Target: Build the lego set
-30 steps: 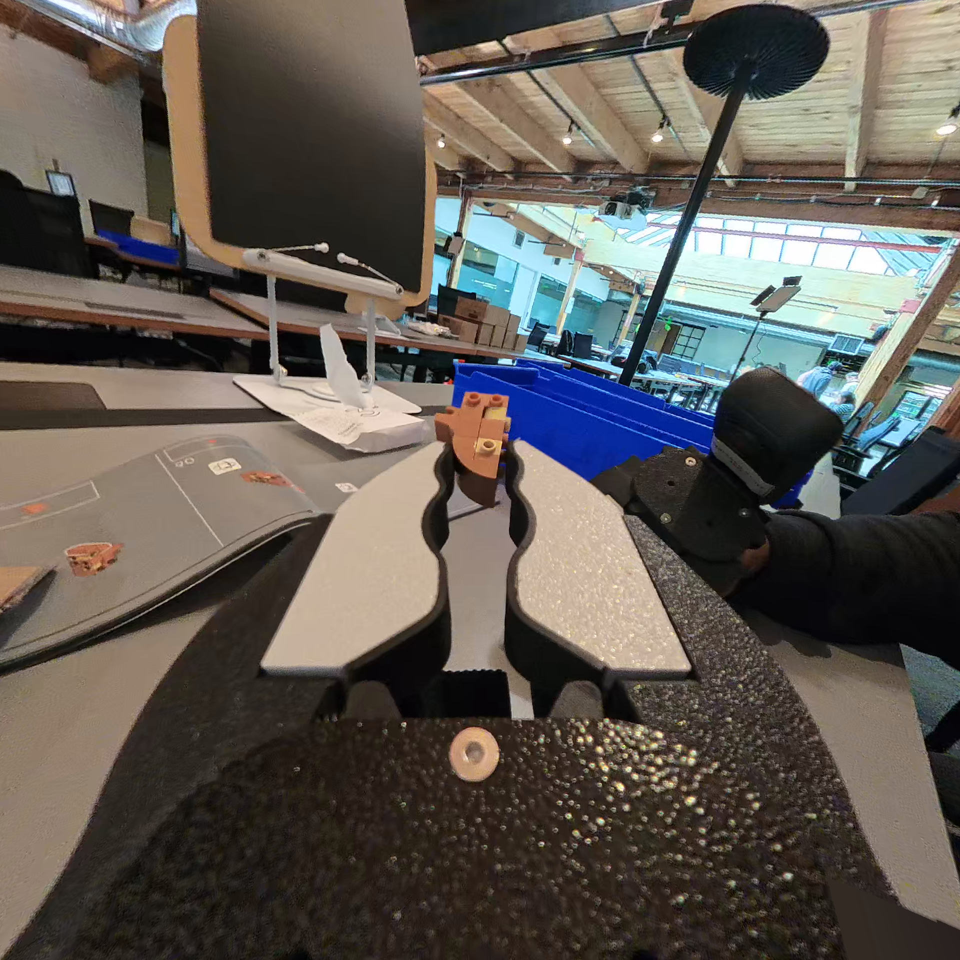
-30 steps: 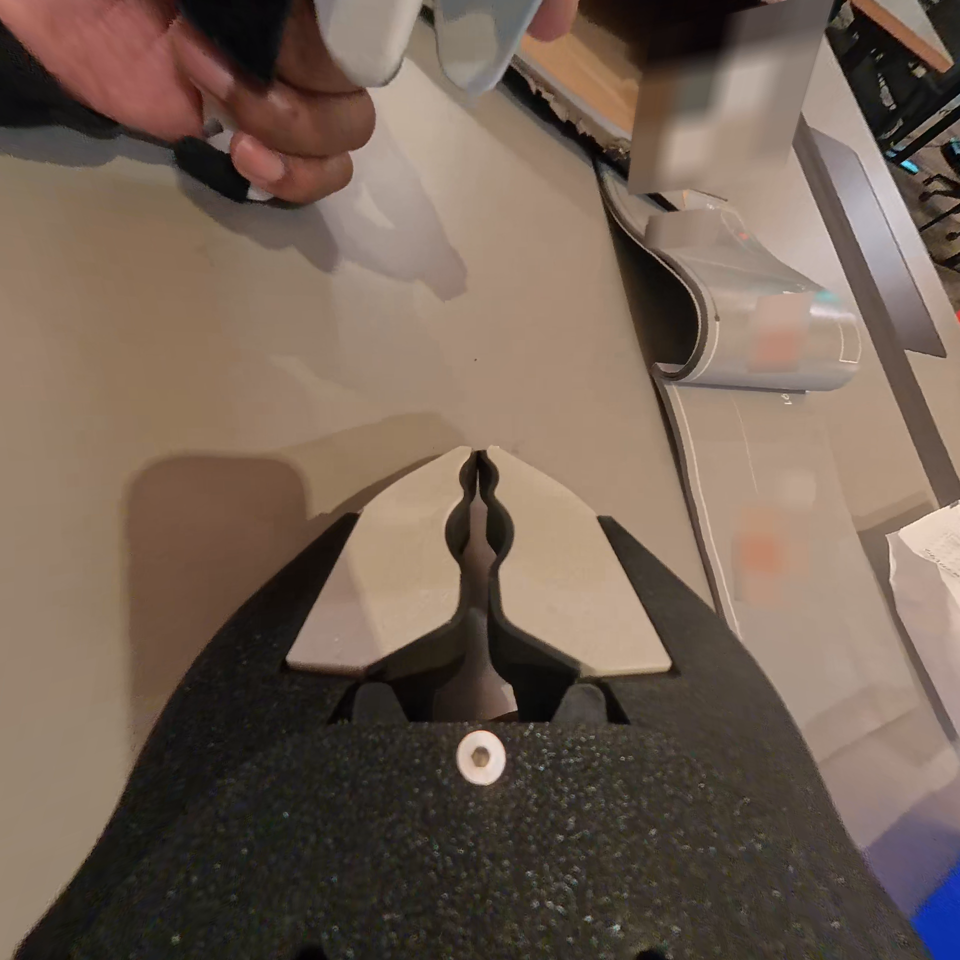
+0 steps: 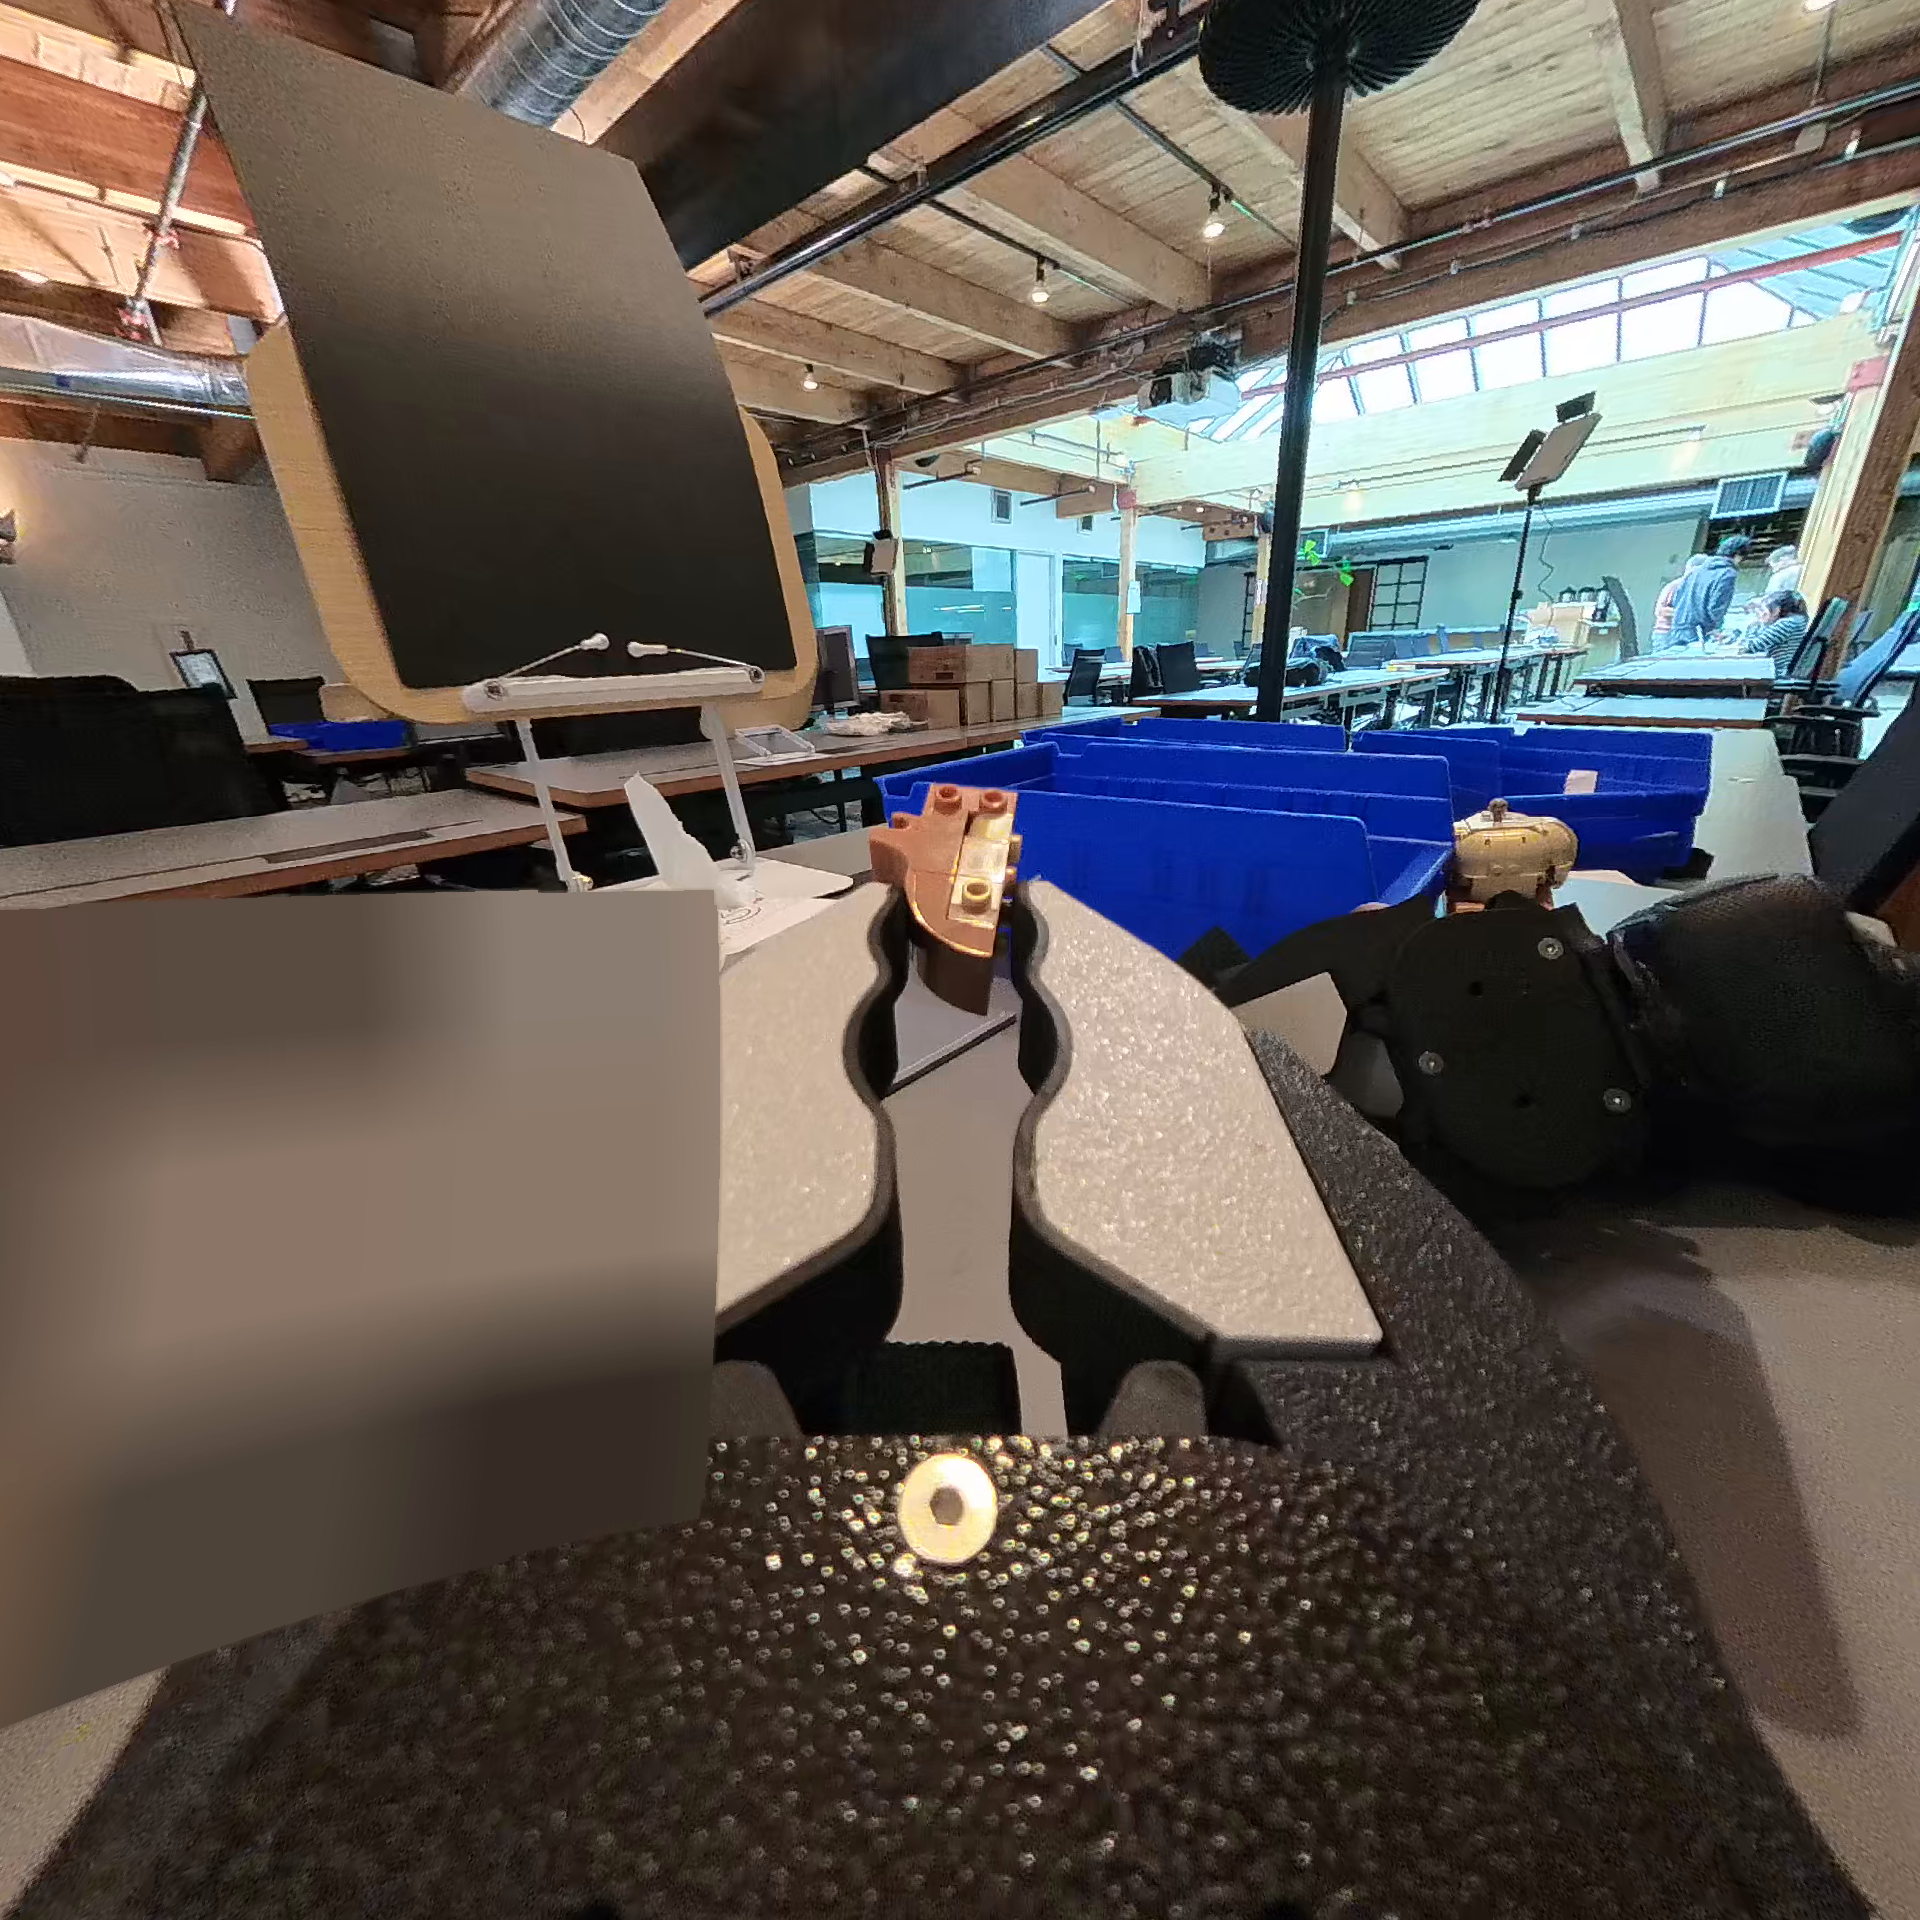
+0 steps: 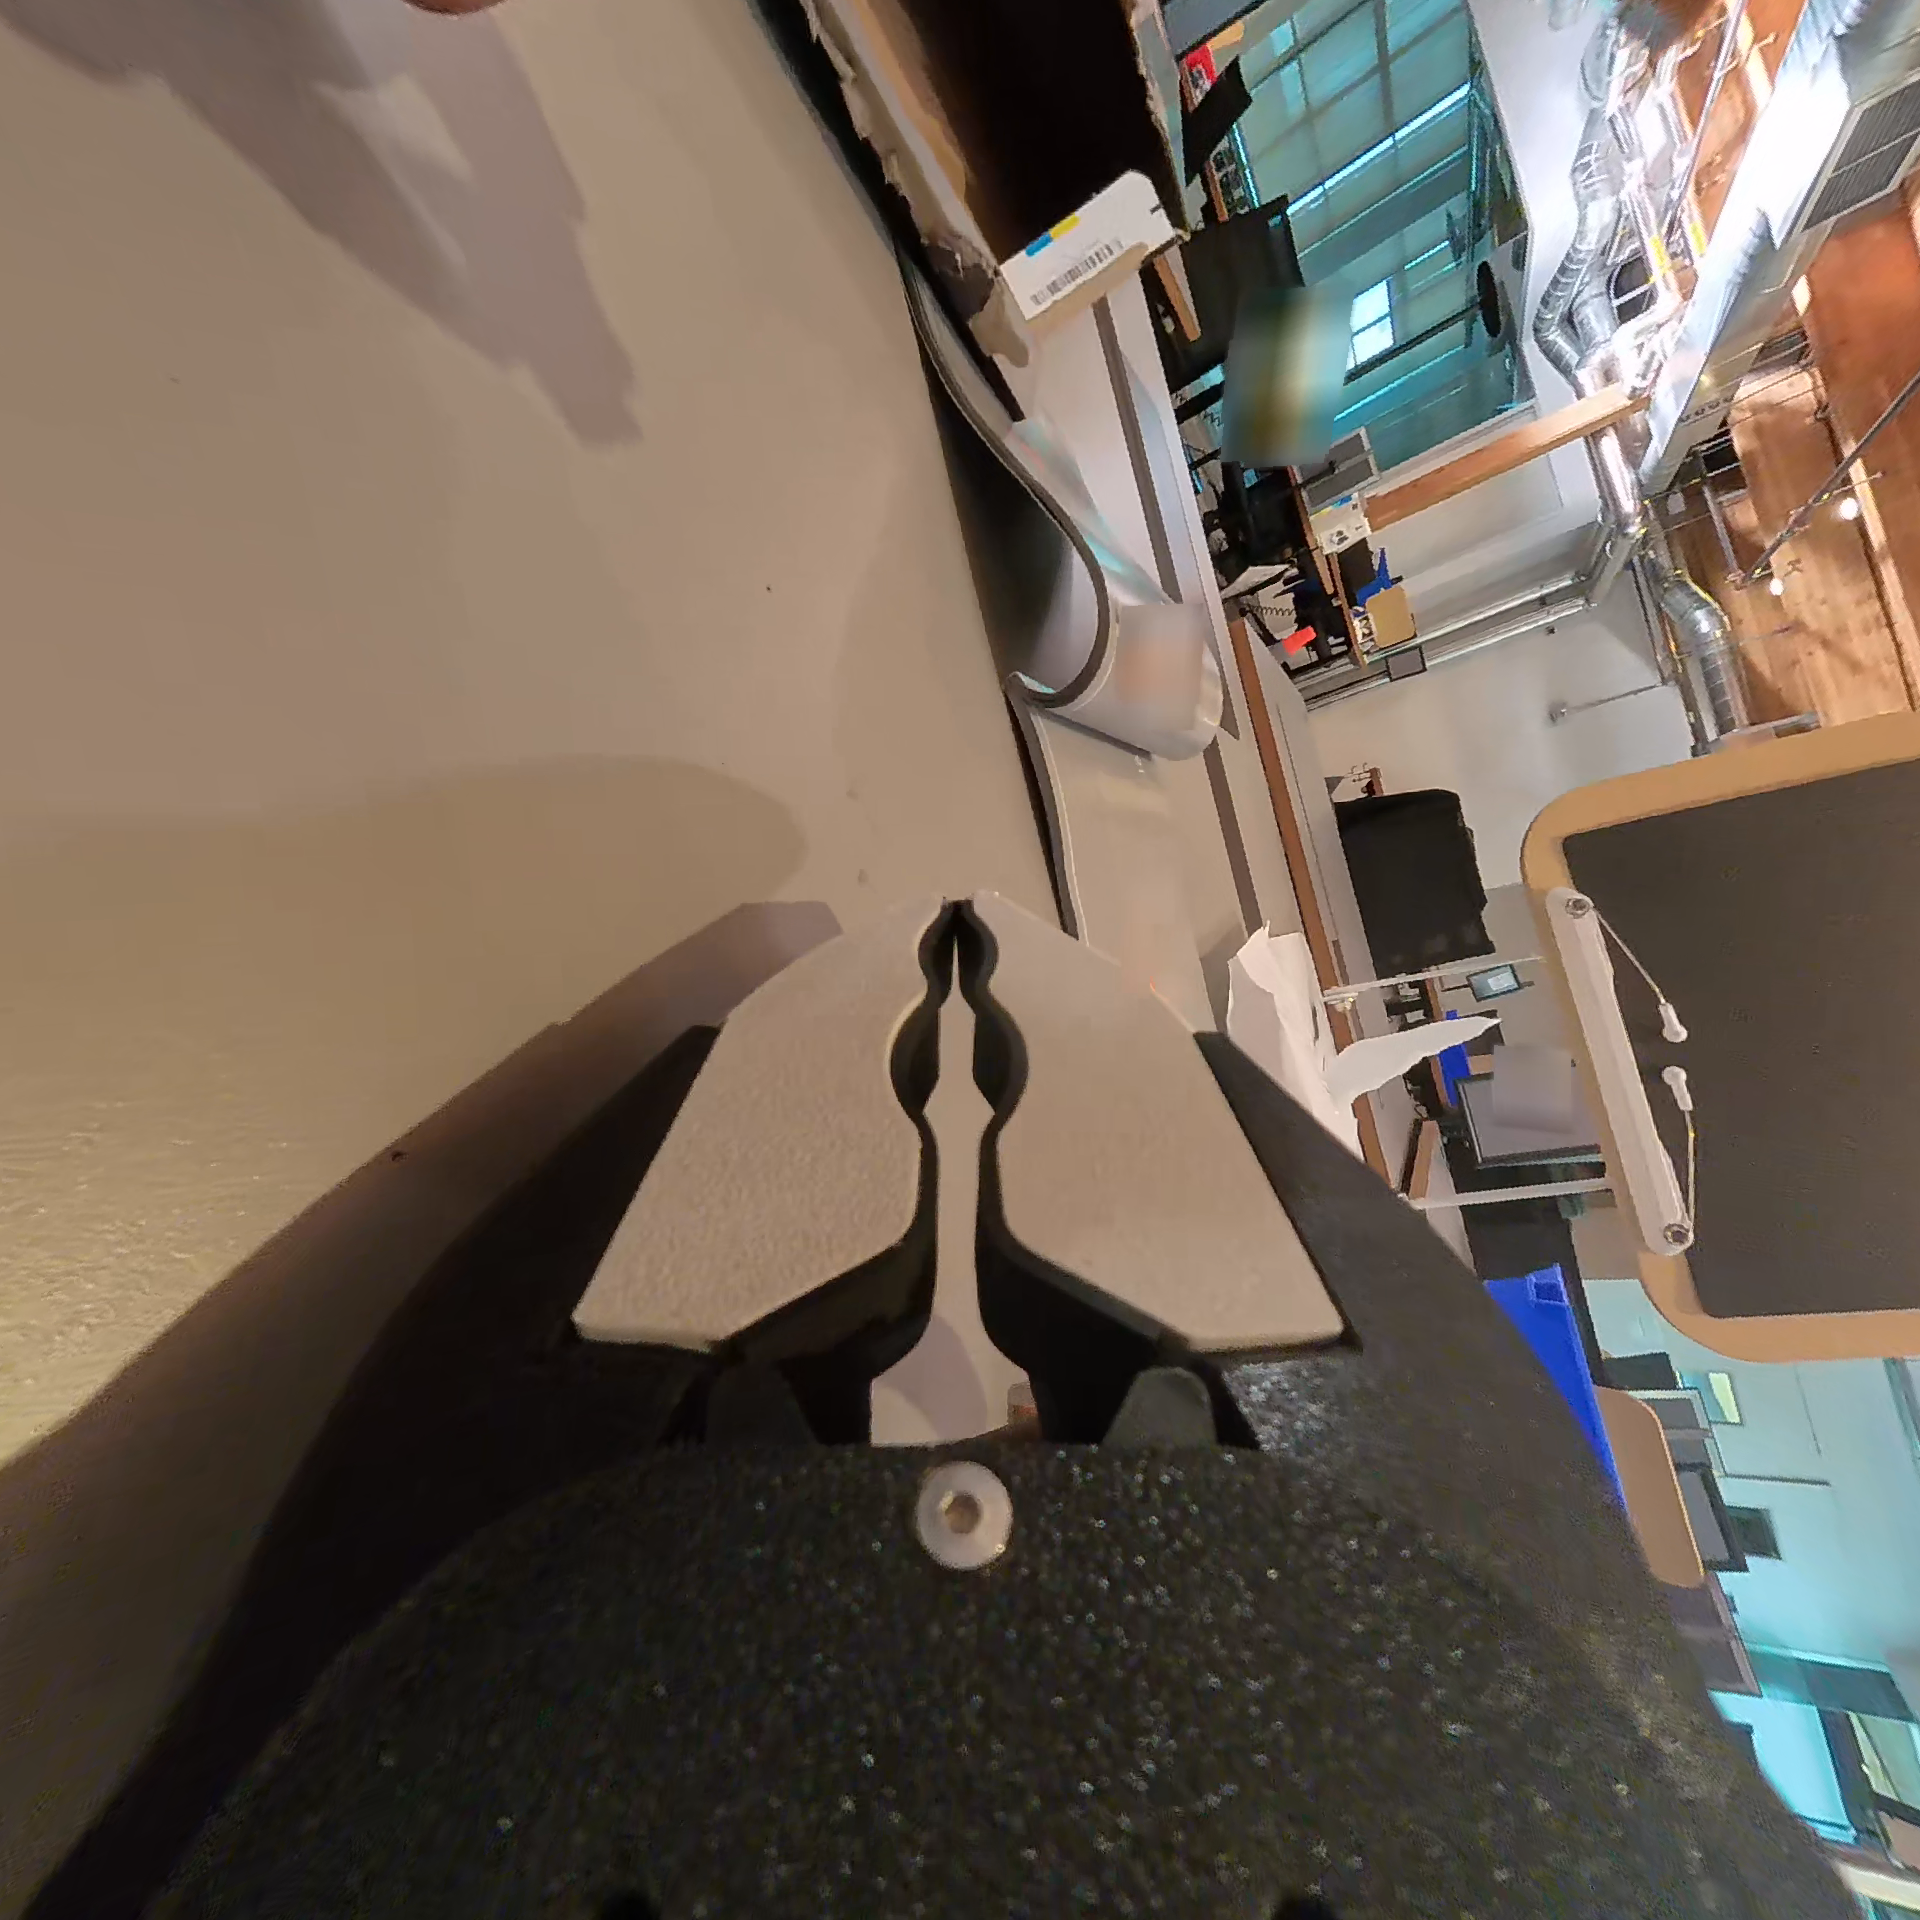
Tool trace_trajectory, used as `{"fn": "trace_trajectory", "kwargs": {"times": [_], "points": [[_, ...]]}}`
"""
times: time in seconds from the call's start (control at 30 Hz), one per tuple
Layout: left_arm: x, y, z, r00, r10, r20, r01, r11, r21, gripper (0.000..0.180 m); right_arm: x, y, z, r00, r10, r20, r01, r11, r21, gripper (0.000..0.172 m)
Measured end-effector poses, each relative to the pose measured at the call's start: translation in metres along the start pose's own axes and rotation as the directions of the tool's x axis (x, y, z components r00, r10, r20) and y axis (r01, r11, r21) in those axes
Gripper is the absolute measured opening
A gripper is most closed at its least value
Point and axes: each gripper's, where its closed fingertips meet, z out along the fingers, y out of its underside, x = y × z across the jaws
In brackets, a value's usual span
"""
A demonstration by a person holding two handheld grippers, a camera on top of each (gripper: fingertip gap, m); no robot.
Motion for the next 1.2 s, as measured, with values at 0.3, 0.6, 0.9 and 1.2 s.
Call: {"fn": "trace_trajectory", "kwargs": {"times": [0.3, 0.6, 0.9, 1.2], "points": [[-0.002, -0.001, -0.002, 1.000, 0.010, 0.012, -0.010, 1.000, 0.007, 0.018, 0.002, 0.004, 0.002, 1.000, -0.002, -0.013, 0.002, 1.000, -0.020, 0.000], [0.001, 0.003, 0.001, 0.999, 0.039, 0.003, -0.039, 0.999, -0.024, 0.018, 0.002, 0.004, 0.002, 1.000, 0.001, -0.010, -0.001, 1.000, -0.022, 0.000], [0.019, 0.064, 0.011, 0.867, 0.490, -0.086, -0.482, 0.784, -0.391, 0.018, 0.015, 0.010, -0.016, 0.994, 0.055, -0.089, -0.060, 0.997, -0.045, 0.000], [0.019, 0.110, 0.003, 0.762, 0.617, -0.194, -0.583, 0.525, -0.620, 0.019, 0.027, 0.027, -0.063, 0.946, 0.246, -0.211, -0.265, 0.962, -0.062, 0.001]]}}
